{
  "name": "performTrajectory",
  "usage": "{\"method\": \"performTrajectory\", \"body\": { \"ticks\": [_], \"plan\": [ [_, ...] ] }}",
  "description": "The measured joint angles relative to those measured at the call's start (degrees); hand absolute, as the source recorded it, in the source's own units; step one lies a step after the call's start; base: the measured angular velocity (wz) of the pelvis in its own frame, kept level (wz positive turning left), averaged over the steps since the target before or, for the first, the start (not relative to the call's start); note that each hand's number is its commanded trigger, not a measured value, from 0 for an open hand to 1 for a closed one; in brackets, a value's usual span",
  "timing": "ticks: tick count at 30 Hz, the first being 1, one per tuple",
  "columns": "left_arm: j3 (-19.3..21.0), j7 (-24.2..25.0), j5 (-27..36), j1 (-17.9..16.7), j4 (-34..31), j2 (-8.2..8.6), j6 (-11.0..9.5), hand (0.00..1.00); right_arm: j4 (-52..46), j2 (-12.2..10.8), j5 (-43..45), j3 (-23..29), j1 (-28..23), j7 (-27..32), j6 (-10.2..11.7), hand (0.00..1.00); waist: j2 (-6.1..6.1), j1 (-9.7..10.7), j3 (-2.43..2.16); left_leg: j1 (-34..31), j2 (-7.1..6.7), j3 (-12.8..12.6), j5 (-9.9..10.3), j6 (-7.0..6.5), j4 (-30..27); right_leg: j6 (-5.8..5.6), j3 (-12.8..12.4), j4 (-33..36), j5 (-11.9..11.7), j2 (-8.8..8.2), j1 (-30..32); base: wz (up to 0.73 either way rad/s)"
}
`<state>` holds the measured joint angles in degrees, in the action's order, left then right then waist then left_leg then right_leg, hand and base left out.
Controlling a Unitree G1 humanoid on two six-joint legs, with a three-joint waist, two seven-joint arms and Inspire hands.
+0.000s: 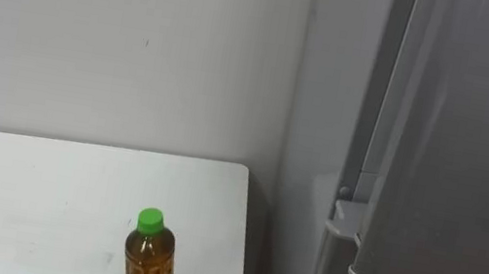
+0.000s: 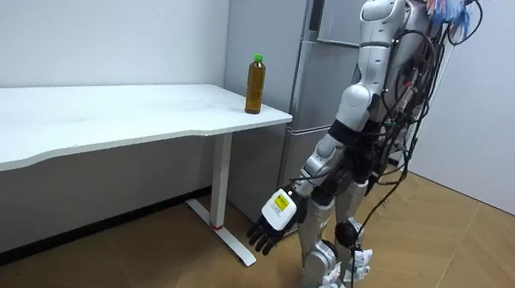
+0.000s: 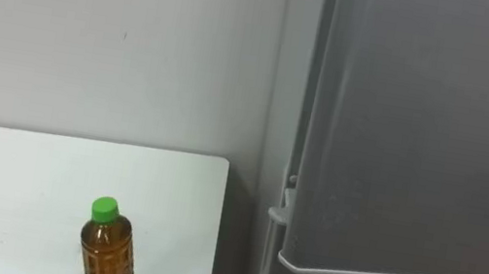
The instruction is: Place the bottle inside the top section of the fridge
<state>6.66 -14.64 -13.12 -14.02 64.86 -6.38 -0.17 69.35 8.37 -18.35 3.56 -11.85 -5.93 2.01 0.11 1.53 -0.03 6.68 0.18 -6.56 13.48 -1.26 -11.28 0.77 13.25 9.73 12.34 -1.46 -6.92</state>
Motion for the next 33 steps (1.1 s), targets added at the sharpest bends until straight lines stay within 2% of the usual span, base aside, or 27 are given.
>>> {"method": "performTrajectory", "body": {
  "ticks": [15, 18, 24, 27, 29, 33],
  "plan": [
    [0.2, 0.3, 0.3, -0.8, 0.4, 0.05, 0.5, 0.0, 0.1, 0.3, -0.2, 0.1, 0.0, 0.2, -0.2, 0.0, 0.6, -0.3, -0.05, 0.0, 0.0, 0.2, 0.0, 0.0, -0.1, 0.03, -0.3, 0.0, -0.1, 0.04, 0.0, 0.0],
    [0.2, 0.1, 3.7, -0.8, 0.5, 0.05, 0.5, 0.0, 0.5, 0.3, -1.2, -0.1, 0.2, 0.8, -0.3, 0.0, 0.66, -0.3, -0.08, 0.2, 0.0, 0.0, 0.0, 0.0, -0.1, 0.04, -0.4, 0.2, -0.1, 0.04, -0.1, 0.0],
    [0.4, -0.8, 14.7, -0.5, 0.3, -0.09, 0.5, 0.0, 0.5, 0.1, -1.4, -0.1, 0.3, 2.1, -0.9, 0.0, 0.62, -0.2, 0.0, 0.5, 0.03, -1.0, 0.0, -0.01, 0.1, 0.02, -0.4, 0.2, -0.1, 0.02, -0.2, 0.0],
    [3.9, -1.4, 18.9, 0.0, -3.4, -0.33, 0.1, 0.0, 0.4, 0.3, -1.3, 0.1, 0.6, 2.0, -0.8, 0.0, 0.71, -0.4, 0.05, 0.4, 0.11, -0.8, 0.0, -0.06, 0.7, 0.02, -0.1, 0.2, -0.1, 0.06, 0.1, 0.05],
    [6.7, -2.7, 20.9, 0.3, -7.0, -0.56, -1.3, 0.0, 0.1, 0.4, -1.2, 0.2, 0.6, 1.5, -0.4, 0.0, 0.93, -0.5, 0.08, 0.5, 0.12, -0.7, 0.0, -0.06, 0.8, 0.01, -0.2, 0.2, -0.1, 0.07, 0.1, 0.0],
    [7.1, -5.4, 25.0, 1.3, -13.7, -1.26, -2.9, 0.0, -0.1, 0.6, 0.0, 0.2, 0.6, 1.4, 0.8, 0.0, 1.49, -0.5, 0.05, 0.5, 0.05, -0.9, 0.0, -0.08, 0.8, -0.07, -0.4, 0.2, -0.3, 0.12, 0.0, -0.01]
  ]
}}
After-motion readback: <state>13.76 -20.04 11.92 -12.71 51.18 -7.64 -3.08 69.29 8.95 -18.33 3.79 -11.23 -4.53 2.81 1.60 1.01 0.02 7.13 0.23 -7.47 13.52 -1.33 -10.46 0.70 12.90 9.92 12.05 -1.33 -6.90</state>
